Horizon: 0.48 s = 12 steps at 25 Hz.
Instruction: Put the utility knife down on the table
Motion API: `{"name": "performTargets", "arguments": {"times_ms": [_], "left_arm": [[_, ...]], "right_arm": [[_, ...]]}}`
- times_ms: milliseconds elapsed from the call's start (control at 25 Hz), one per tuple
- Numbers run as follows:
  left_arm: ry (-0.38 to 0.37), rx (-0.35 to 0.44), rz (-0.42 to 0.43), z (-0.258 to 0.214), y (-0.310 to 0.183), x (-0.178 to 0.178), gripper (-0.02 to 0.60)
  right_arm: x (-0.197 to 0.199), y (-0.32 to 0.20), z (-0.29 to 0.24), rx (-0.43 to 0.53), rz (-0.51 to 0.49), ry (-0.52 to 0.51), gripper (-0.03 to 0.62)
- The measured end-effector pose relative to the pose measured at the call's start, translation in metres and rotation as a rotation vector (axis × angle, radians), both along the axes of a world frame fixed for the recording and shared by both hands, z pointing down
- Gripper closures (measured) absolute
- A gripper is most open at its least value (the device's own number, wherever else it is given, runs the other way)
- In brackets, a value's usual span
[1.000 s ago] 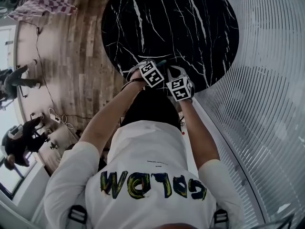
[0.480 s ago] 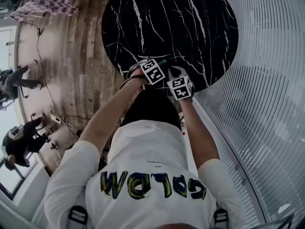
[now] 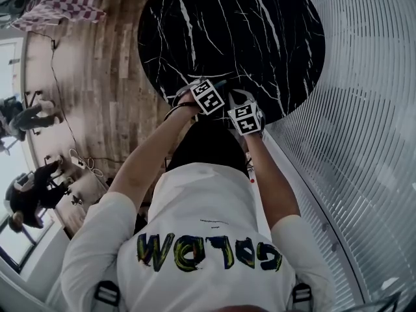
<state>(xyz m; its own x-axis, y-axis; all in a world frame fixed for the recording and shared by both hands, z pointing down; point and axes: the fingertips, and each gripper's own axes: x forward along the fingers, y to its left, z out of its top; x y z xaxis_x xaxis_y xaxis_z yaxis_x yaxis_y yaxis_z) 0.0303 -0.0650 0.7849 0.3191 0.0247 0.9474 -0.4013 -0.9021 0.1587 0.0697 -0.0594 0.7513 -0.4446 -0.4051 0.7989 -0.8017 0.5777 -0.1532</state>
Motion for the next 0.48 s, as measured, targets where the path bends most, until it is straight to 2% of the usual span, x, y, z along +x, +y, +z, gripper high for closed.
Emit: {"name": "performTargets", "arguments": {"times_ms": [480], "left_arm": [[-0.001, 0.007, 0.002, -0.0005, 0.0027, 0.0015, 0.487]], "right_arm": [[0.0033, -0.0008, 0.0048, -0.005, 0.010, -0.011, 0.592]]}}
